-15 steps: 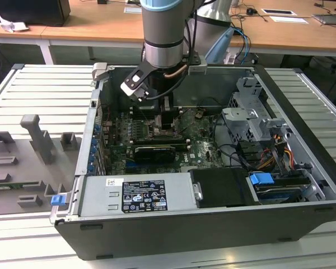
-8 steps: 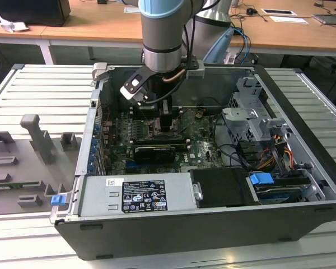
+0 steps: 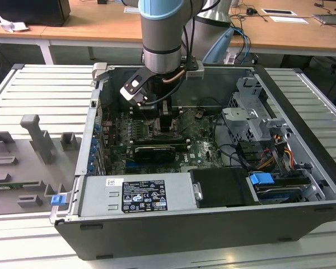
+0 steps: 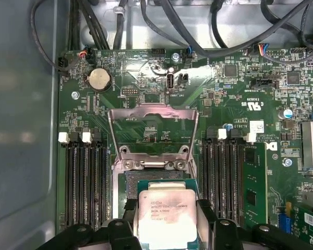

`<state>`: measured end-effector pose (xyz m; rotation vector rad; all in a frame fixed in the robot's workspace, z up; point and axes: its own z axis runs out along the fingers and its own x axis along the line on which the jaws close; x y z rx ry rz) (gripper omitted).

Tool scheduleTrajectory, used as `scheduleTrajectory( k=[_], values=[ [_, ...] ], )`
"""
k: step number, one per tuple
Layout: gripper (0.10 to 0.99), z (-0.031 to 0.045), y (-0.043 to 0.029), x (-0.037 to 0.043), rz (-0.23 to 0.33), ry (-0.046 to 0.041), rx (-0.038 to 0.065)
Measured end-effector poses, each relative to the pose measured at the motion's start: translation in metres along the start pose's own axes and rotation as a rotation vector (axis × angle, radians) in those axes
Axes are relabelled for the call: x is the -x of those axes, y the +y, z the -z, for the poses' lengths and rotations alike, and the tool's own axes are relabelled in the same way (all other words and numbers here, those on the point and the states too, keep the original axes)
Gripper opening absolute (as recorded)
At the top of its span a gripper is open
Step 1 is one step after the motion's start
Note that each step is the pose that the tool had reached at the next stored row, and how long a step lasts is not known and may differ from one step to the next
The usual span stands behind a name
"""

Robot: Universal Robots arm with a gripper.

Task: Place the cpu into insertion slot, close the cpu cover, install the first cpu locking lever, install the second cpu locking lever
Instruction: 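Place the cpu into insertion slot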

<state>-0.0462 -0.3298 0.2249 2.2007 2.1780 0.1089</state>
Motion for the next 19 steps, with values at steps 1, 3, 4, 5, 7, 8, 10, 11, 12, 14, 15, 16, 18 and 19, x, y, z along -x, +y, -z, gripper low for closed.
scheduleTrajectory(
  k=[1, 3, 4, 5, 7, 8, 10, 11, 12, 14, 15, 16, 18, 19],
  values=[
    [0.533, -0.0005, -0.0001, -0.0008, 0.0, -0.0001, 0.0],
    [0.533, -0.0013, -0.0001, -0.0015, 0.0, 0.0002, 0.0],
    [0.533, -0.0016, -0.0002, -0.002, 0.0, 0.0, 0.0],
    [0.533, -0.0018, -0.0003, -0.0022, 0.0, 0.0, 0.0],
    [0.533, -0.0021, -0.0003, -0.0024, 0.0, -0.0001, 0.0],
    [0.533, -0.0022, -0.0003, -0.0026, 0.0, 0.0, 0.0],
    [0.533, -0.0026, -0.0004, -0.0029, 0.0, 0.0, 0.0],
    [0.533, -0.0031, -0.0006, -0.0033, 0.0, 0.0, 0.0],
    [0.533, -0.0036, -0.0007, -0.004, 0.0, -0.0001, 0.0],
    [0.533, -0.0048, -0.0008, -0.0061, -0.002, -0.0003, 0.0],
    [0.533, -0.0054, -0.0009, -0.0072, -0.005, -0.0005, 0.0],
    [0.533, -0.0065, -0.0011, -0.0084, -0.008, -0.0006, 0.0],
    [0.533, -0.0099, -0.0021, -0.0101, -0.01, -0.0008, 0.0],
    [0.533, -0.0116, -0.0024, -0.0102, -0.01, -0.0008, 0.0]
  ],
)
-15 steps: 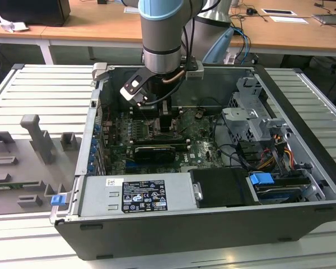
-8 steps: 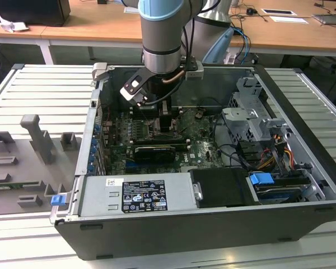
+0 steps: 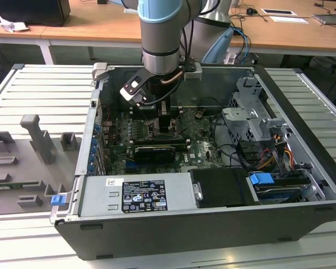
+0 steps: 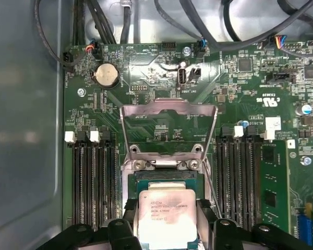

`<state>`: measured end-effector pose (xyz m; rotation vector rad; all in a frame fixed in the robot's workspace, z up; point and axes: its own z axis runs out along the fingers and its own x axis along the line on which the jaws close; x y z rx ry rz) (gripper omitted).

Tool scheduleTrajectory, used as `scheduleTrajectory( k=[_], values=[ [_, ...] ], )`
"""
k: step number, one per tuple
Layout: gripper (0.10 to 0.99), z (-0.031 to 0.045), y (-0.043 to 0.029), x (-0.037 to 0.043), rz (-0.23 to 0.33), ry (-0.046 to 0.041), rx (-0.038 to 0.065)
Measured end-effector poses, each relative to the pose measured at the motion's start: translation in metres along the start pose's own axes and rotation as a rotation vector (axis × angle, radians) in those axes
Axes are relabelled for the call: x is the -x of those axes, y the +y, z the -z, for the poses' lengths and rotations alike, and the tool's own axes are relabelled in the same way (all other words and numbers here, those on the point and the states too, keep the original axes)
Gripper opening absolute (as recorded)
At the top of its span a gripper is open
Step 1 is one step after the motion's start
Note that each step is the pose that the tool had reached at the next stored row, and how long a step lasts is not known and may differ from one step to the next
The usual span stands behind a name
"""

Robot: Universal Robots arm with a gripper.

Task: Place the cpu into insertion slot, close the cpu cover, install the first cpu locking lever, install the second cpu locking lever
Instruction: 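Place the cpu into insertion slot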

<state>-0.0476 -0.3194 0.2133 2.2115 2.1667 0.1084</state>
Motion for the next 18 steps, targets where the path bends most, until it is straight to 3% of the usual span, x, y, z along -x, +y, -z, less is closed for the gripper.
scheduleTrajectory(
  k=[5, 18],
  values=[
    [0.533, -0.0066, -0.0006, 0.0001, -0.012, -0.0043, 0.0],
    [0.533, -0.0112, 0.0003, 0.0002, -0.012, -0.009, 0.0]
  ],
)
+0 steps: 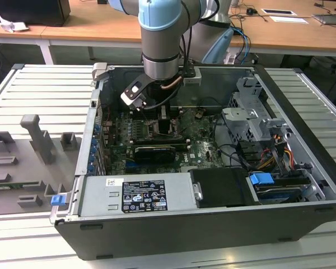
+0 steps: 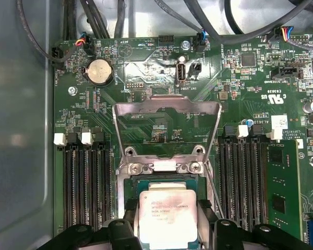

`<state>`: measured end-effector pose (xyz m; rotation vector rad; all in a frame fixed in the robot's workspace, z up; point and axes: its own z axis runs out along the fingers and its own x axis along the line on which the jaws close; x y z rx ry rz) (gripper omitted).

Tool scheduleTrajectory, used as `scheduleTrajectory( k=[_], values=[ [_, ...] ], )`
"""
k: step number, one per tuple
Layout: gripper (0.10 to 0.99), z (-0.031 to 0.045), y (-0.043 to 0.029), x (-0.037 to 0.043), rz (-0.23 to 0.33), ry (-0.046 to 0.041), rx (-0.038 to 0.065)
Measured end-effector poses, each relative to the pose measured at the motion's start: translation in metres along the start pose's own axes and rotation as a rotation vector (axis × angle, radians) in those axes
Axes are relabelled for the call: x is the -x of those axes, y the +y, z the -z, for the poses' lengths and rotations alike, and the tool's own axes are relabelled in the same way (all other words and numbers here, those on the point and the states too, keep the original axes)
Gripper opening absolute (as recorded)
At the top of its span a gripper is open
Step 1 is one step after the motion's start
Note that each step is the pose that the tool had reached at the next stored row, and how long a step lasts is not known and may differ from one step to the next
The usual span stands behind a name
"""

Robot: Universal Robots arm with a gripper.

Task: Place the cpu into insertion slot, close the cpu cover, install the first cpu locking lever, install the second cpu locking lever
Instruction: 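Place the cpu into insertion slot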

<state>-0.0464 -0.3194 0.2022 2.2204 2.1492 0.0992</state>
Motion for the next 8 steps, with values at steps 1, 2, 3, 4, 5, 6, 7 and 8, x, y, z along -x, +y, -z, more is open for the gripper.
scheduleTrajectory(
  k=[1, 2, 3, 4, 5, 6, 7, 8],
  values=[
    [0.549, 0.0, 0.0, 0.0, 0.0, 0.0, 0.0],
    [0.549, 0.0, 0.0, 0.0, 0.0, -0.0001, 0.0],
    [0.612, 0.0, 0.0, 0.0, 0.0, -0.0001, 0.0],
    [0.612, 0.0007, 0.0001, 0.0, 0.0, -0.0002, 0.0],
    [0.612, 0.0021, 0.0002, 0.0, 0.0, -0.0001, 0.0],
    [0.612, 0.0034, 0.0003, -0.0001, 0.0, -0.0001, 0.0],
    [0.612, 0.007, 0.0006, -0.0001, 0.0, -0.0001, 0.0],
    [0.612, 0.0101, 0.0008, -0.0001, 0.0, -0.0001, 0.0]
  ],
)
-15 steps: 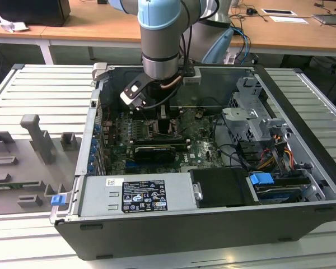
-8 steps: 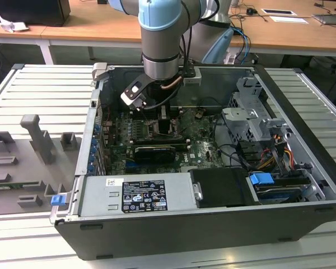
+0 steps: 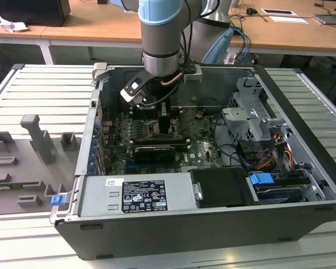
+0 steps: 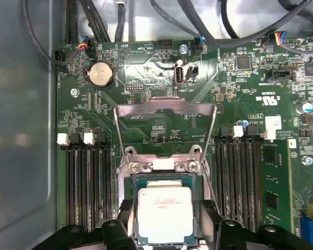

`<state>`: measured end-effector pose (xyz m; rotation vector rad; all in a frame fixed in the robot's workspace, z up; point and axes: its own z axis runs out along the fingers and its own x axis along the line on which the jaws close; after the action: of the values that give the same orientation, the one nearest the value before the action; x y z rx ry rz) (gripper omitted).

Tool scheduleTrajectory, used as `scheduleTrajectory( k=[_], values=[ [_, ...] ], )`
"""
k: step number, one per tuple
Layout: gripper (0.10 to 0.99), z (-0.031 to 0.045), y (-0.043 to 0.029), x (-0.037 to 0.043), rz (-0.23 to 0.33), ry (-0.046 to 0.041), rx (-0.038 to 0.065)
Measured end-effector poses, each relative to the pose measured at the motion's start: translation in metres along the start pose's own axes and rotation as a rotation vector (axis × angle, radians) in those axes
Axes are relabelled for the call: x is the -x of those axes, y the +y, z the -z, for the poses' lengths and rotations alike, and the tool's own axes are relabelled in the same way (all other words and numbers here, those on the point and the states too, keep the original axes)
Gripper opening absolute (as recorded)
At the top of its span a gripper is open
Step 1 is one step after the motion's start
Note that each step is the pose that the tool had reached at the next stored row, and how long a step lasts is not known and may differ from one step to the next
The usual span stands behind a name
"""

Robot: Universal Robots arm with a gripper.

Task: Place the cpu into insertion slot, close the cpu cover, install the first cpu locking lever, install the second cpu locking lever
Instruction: 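Place the cpu into insertion slot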

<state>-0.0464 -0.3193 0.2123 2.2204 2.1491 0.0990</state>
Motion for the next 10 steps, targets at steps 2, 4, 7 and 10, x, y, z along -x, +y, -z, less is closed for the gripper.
scheduleTrajectory(
  k=[2, 4, 7, 10],
  values=[
    [0.596, 0.0022, 0.0002, 0.0, 0.0, -0.0001, 0.0],
    [0.463, 0.0046, 0.0004, 0.0, 0.0, -0.0001, 0.0],
    [0.345, 0.0079, 0.0006, -0.0001, 0.0, -0.0005, -0.001],
    [0.224, 0.0106, 0.0009, -0.0001, 0.0, -0.0005, -0.001]
  ],
)
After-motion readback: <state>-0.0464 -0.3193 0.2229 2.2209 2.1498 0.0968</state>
